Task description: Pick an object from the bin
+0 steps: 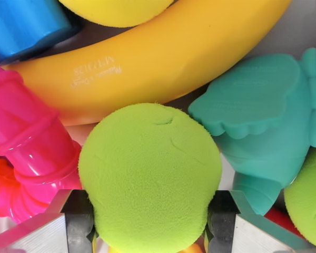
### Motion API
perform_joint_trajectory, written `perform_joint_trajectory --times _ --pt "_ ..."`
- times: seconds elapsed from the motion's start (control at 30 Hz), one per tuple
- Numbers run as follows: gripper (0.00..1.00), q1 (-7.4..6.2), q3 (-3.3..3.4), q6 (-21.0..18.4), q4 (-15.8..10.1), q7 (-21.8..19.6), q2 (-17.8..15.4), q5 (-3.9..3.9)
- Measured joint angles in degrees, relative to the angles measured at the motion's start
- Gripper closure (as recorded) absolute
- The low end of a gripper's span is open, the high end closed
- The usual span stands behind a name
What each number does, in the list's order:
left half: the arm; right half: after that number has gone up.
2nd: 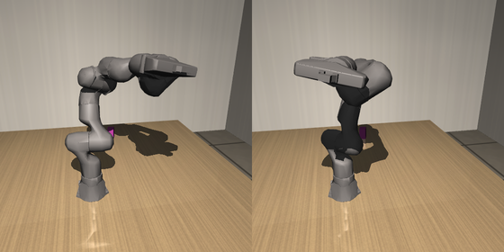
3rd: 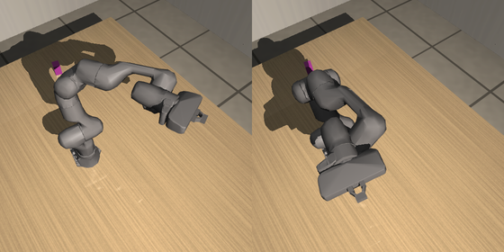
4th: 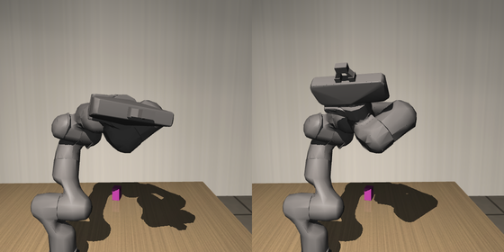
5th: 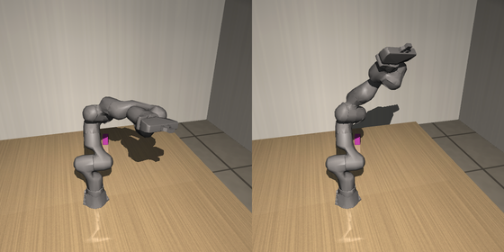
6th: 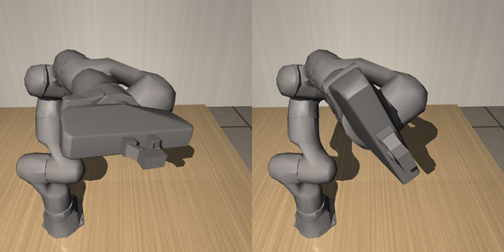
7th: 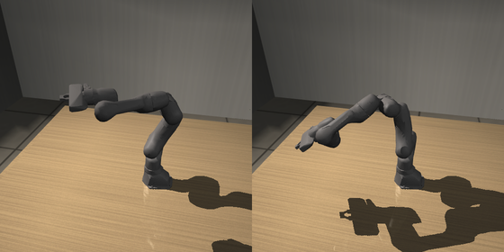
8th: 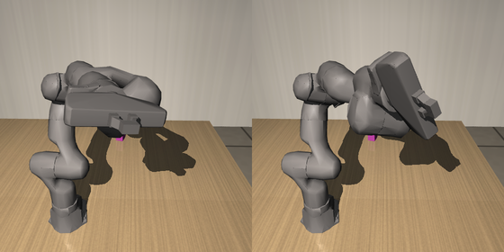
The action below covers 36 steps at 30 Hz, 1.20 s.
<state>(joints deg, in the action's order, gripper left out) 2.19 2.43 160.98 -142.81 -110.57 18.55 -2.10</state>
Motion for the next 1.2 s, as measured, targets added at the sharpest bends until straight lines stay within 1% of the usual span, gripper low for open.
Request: perform_joint_trajectory --times 0.27,0.47,0.8,0.97,1.2 --pt "1.00 0.00 0.00 -0.1 0.0 0.0 -0.1 0.00" --pt "1.00 -0.01 0.04 -1.0 -0.1 0.0 -1.3 0.04" --pt "1.00 -0.11 0.23 -4.1 -0.6 -0.3 -5.1 0.40" --pt "1.00 -0.17 0.35 -6.2 -0.8 -0.4 -7.4 0.63" --pt "1.00 -0.19 0.44 -9.9 -0.9 -0.7 -11.3 1.15"
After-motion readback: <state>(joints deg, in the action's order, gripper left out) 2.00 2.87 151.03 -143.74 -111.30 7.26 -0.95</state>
